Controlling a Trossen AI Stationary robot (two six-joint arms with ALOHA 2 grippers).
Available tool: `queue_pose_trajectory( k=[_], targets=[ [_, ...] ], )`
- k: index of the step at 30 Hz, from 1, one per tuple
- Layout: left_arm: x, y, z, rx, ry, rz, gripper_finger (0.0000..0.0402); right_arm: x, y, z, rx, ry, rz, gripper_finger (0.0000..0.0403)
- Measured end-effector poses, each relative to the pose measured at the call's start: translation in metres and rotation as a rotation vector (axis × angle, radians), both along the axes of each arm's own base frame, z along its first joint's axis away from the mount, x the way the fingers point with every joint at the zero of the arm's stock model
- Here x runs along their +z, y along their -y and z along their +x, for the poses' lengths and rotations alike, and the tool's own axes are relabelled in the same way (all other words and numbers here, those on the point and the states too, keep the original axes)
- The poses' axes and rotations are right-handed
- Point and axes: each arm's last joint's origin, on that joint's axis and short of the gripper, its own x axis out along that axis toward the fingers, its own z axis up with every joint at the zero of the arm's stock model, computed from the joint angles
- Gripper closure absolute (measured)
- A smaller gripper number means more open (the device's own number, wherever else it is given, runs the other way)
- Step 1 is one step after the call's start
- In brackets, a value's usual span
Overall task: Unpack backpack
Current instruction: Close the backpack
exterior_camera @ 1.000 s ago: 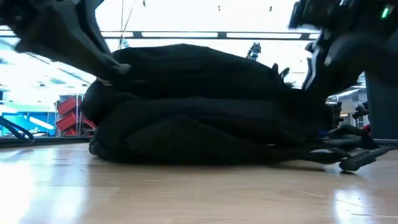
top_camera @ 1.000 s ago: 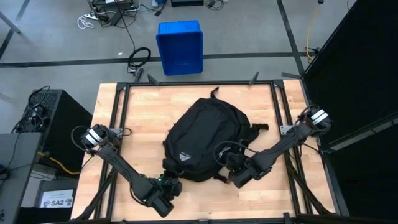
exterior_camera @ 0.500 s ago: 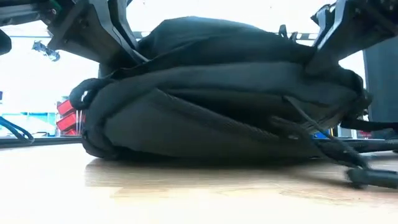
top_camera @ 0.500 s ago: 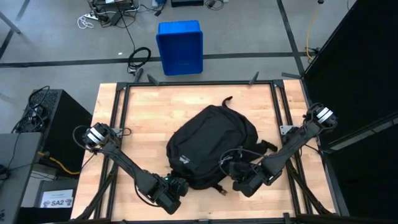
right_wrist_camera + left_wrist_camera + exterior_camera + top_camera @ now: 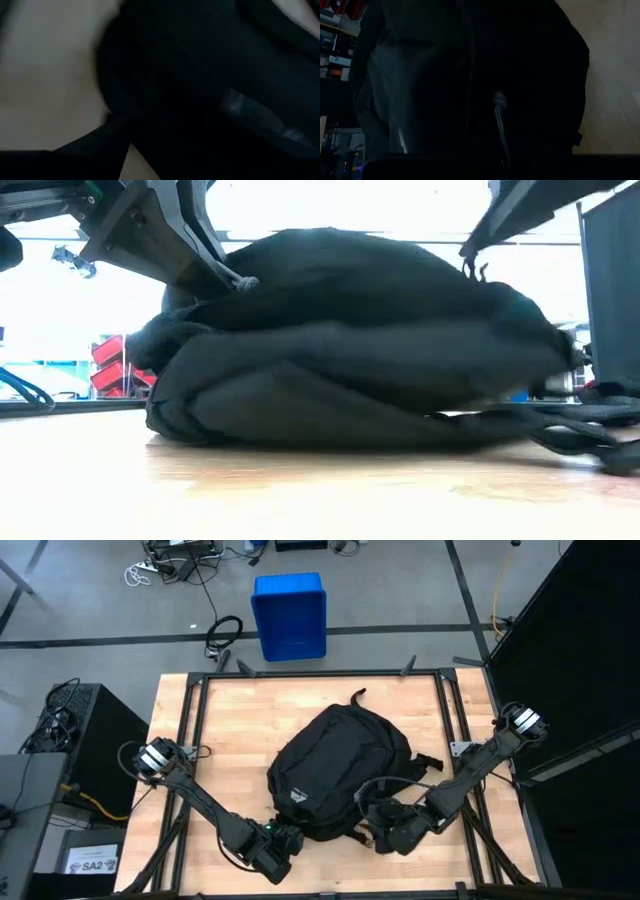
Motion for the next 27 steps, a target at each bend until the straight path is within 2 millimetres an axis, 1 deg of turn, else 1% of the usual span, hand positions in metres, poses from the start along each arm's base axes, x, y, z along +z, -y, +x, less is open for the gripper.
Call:
queue_pose_trajectory(
  k=[6, 9, 11, 15, 19, 24, 27],
  targets=[
    [0.000, 0.000, 0.000, 0.000, 0.000, -0.002, 0.0401, 0.017, -0.020, 0.000, 0.123, 0.158, -0.005, 0.0126],
    [0.001, 0.000, 0.000, 0.000, 0.004, -0.006, 0.0401, 0.021, -0.027, 0.011, 0.169, 0.256, 0.013, 0.0127],
    [0.003, -0.001, 0.002, 0.000, 0.016, -0.010, 0.0401, 0.014, -0.030, 0.023, 0.214, 0.288, -0.002, 0.0123],
    [0.009, -0.001, 0.003, -0.011, 0.039, -0.018, 0.0401, -0.008, -0.033, 0.046, 0.250, 0.308, -0.063, 0.0111],
    [0.012, -0.003, 0.005, -0.013, 0.051, -0.018, 0.0401, -0.031, -0.035, 0.067, 0.246, 0.253, -0.121, 0.0103],
    [0.015, -0.008, 0.011, 0.005, 0.072, -0.030, 0.0401, -0.046, -0.041, 0.092, 0.240, 0.211, -0.207, 0.0098],
    [0.019, -0.009, 0.016, 0.006, 0.090, -0.035, 0.0401, -0.055, -0.044, 0.101, 0.199, 0.142, -0.329, 0.0098]
  ],
)
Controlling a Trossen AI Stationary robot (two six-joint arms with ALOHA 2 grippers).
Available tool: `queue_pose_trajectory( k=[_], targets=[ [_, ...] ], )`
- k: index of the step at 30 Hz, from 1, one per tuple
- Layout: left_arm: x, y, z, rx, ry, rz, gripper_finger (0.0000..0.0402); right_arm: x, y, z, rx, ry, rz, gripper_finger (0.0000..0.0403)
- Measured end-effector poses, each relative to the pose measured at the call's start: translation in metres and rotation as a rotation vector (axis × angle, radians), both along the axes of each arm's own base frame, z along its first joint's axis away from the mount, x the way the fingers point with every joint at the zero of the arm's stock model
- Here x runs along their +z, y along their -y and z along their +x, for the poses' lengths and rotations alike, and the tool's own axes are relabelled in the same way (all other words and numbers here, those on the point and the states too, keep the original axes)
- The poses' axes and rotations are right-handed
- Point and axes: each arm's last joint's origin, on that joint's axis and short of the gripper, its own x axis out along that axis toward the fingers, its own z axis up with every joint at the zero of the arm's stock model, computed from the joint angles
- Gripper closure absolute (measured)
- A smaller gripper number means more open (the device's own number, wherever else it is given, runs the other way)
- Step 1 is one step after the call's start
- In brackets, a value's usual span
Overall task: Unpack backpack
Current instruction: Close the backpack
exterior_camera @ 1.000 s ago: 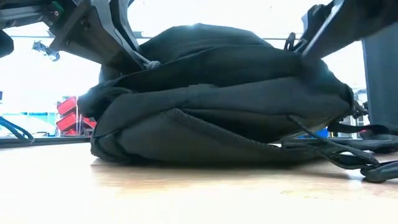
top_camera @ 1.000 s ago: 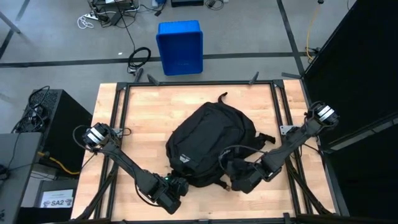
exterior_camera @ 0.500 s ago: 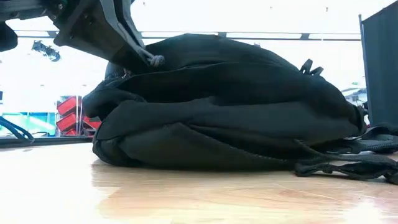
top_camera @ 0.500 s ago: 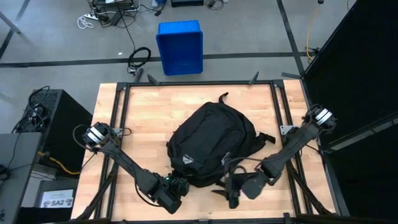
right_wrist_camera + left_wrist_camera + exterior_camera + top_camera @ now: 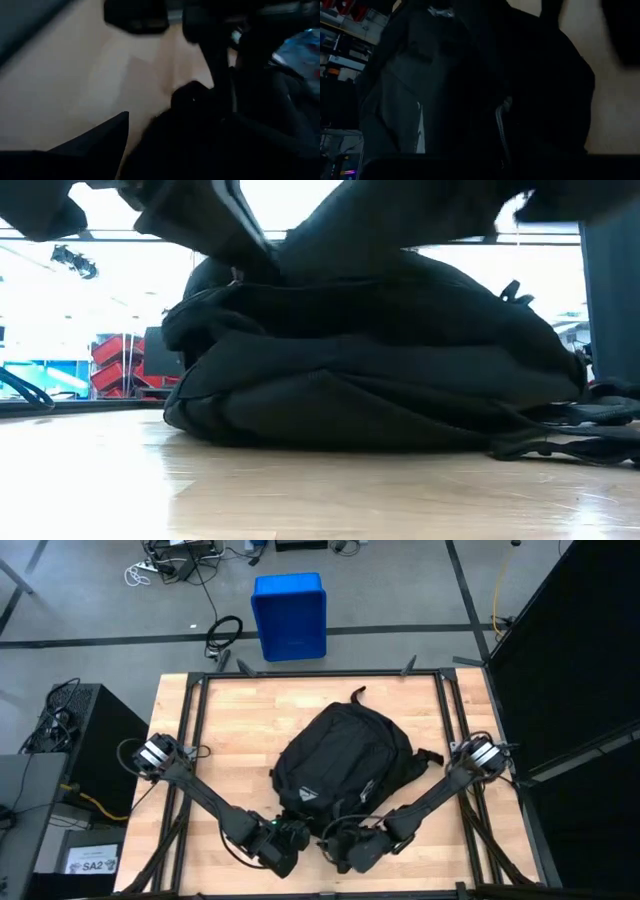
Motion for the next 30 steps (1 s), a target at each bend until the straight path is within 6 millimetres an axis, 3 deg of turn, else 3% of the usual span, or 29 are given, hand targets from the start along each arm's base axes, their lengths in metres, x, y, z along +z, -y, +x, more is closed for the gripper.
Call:
queue_pose_trajectory(
  k=[6, 10, 13, 17, 18, 24, 30],
  targets=[
    [0.014, 0.006, 0.008, -0.029, 0.060, -0.019, 0.0401, -0.020, 0.005, 0.008, -0.181, -0.082, -0.208, 0.0113],
    [0.019, 0.006, 0.010, -0.022, 0.076, -0.018, 0.0401, -0.020, 0.008, 0.008, -0.267, -0.043, -0.255, 0.0155],
    [0.021, 0.007, 0.010, -0.022, 0.081, -0.021, 0.0401, -0.018, 0.007, 0.007, -0.298, -0.020, -0.288, 0.0224],
    [0.021, 0.007, 0.010, -0.024, 0.081, -0.025, 0.0401, -0.017, 0.002, 0.002, -0.293, -0.010, -0.302, 0.0361],
    [0.021, 0.007, 0.010, -0.025, 0.080, -0.026, 0.0401, -0.017, 0.000, 0.001, -0.286, -0.012, -0.309, 0.0379],
    [0.018, 0.006, 0.005, -0.005, 0.044, -0.018, 0.0401, -0.013, -0.009, -0.015, -0.304, -0.002, -0.358, 0.0397],
    [0.013, 0.003, -0.009, 0.080, 0.010, 0.036, 0.0401, 0.010, -0.006, -0.057, -0.405, 0.019, -0.270, 0.0400]
  ],
)
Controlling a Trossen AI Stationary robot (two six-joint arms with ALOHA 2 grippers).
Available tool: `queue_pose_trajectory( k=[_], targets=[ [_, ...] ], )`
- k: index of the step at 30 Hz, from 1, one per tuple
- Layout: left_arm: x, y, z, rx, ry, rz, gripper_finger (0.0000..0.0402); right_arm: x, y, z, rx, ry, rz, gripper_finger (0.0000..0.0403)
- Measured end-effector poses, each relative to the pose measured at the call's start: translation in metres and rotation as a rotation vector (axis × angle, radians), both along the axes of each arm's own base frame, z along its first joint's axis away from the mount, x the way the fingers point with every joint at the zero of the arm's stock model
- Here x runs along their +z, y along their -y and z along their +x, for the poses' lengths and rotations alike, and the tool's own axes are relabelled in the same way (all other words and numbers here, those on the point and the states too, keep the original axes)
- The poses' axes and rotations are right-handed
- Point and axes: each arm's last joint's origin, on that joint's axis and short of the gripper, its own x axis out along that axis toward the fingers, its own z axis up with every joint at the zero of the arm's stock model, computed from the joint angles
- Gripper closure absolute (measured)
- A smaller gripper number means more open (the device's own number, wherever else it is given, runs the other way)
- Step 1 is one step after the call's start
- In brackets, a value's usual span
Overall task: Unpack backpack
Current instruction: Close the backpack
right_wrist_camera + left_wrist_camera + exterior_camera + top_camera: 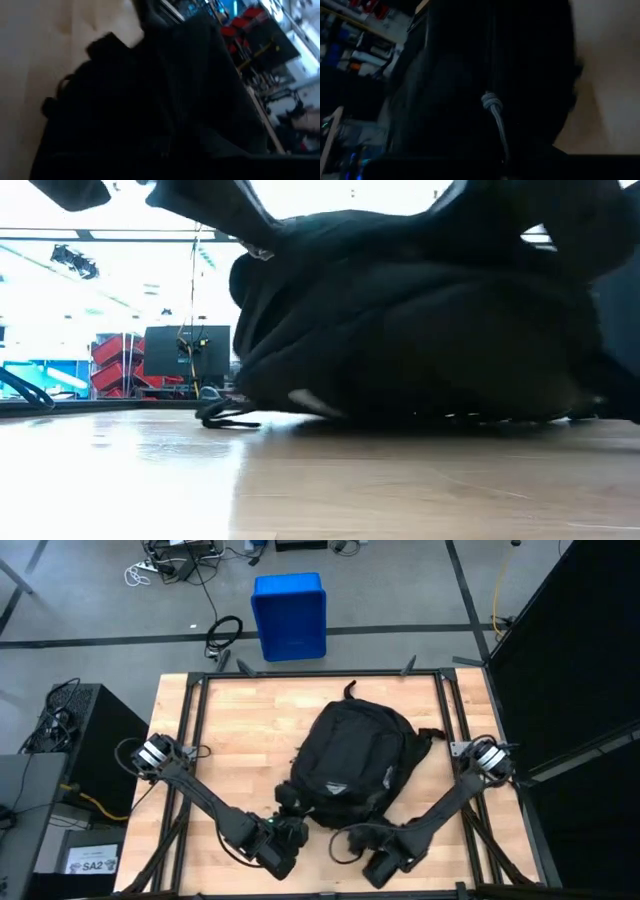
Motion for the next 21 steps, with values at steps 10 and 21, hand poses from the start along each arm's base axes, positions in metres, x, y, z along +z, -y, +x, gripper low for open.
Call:
queue_pose_trajectory(
  k=[10, 21],
  targets=[
    [-0.005, -0.010, -0.023, 0.124, -0.064, 0.051, 0.0401, 0.022, 0.021, -0.066, -0.207, 0.010, 0.051, 0.0402],
    [-0.007, -0.005, -0.015, 0.084, -0.052, -0.022, 0.0401, 0.032, 0.022, -0.073, -0.266, -0.007, 0.124, 0.0358]
  ],
)
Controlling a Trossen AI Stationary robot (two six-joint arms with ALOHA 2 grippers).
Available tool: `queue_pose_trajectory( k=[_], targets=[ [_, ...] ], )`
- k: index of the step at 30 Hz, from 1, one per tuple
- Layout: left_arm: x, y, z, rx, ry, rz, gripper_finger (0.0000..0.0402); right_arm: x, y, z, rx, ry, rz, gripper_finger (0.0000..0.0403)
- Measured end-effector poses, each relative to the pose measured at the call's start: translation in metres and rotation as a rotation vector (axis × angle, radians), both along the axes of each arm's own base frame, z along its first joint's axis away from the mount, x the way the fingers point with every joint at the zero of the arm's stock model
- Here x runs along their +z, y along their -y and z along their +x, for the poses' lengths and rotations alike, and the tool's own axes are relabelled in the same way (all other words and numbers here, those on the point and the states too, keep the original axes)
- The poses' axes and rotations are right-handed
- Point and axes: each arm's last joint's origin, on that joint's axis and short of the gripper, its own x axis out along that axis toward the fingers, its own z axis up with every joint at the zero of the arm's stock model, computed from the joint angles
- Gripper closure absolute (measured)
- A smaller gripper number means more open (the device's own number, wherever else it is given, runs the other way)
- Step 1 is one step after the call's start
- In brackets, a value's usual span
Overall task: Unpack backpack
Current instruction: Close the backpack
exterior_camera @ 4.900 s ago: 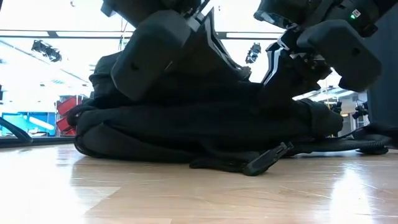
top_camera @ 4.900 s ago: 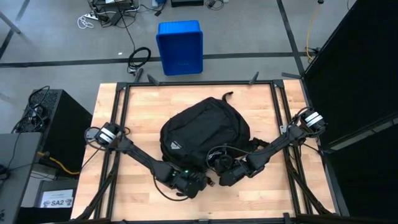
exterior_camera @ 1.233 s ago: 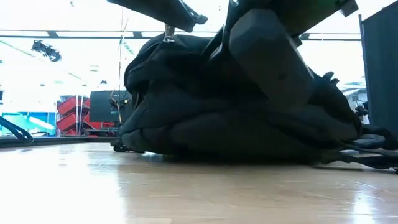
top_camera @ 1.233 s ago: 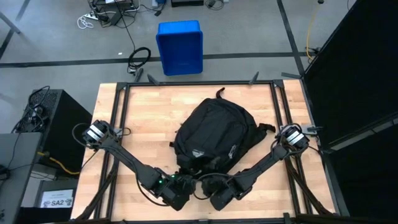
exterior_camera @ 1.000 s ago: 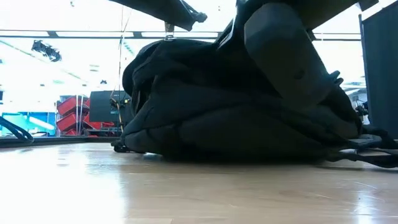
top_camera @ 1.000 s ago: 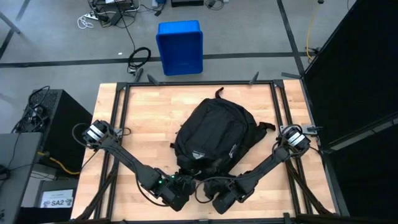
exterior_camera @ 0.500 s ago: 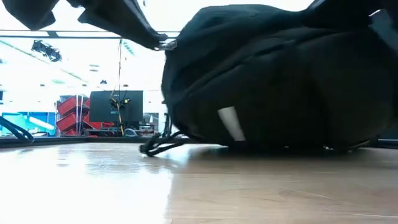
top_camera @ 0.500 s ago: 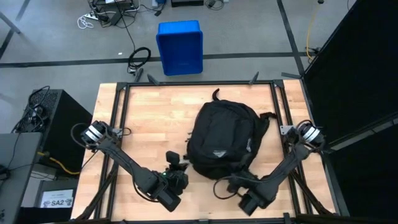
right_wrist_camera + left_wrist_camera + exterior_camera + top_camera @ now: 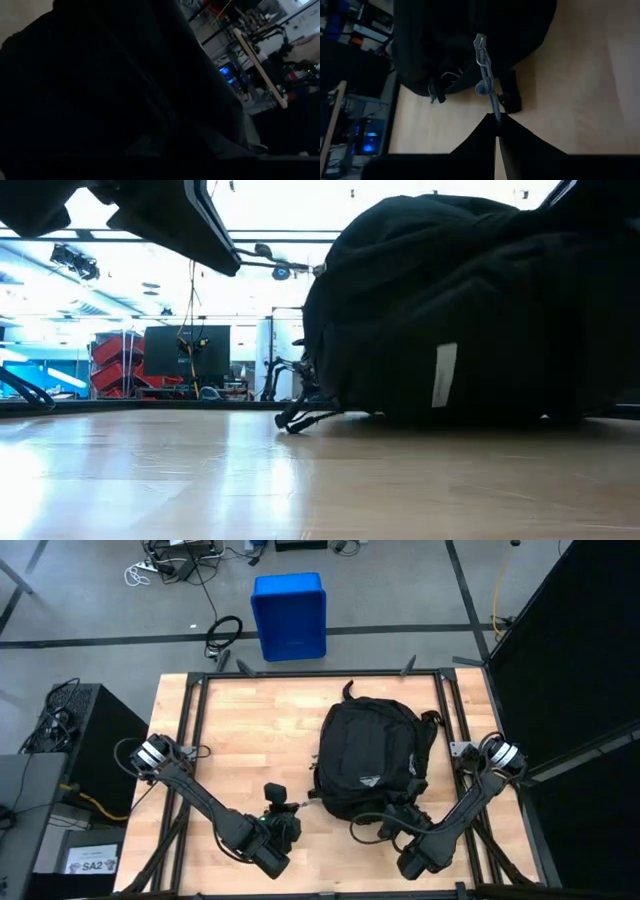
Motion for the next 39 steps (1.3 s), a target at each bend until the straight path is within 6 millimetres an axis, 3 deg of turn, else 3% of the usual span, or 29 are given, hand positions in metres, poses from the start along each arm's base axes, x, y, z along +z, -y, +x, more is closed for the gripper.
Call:
queue_pose_trajectory(
  k=[11, 15, 19, 26, 32, 39],
  targets=[
    [0.000, 0.001, 0.002, -0.013, 0.006, -0.005, 0.0401, 0.027, -0.024, 0.003, 0.085, 0.047, 0.067, 0.0151],
    [0.001, 0.000, 0.005, -0.018, 0.010, -0.008, 0.0401, 0.033, -0.033, 0.016, 0.149, 0.083, 0.090, 0.0099],
    [0.001, -0.001, 0.009, -0.027, 0.019, -0.012, 0.0401, 0.034, -0.038, 0.043, 0.239, 0.058, 0.118, 0.0090],
    [0.002, -0.002, 0.012, -0.038, 0.019, -0.011, 0.0401, 0.037, -0.032, 0.100, 0.382, 0.076, 0.206, 0.0120],
    [0.002, -0.003, 0.012, -0.036, 0.018, -0.003, 0.0401, 0.011, -0.020, 0.148, 0.518, 0.030, 0.261, 0.0124],
    [0.002, -0.003, 0.012, -0.036, 0.018, -0.002, 0.0401, -0.018, -0.002, 0.166, 0.477, -0.063, 0.214, 0.0089]
  ],
)
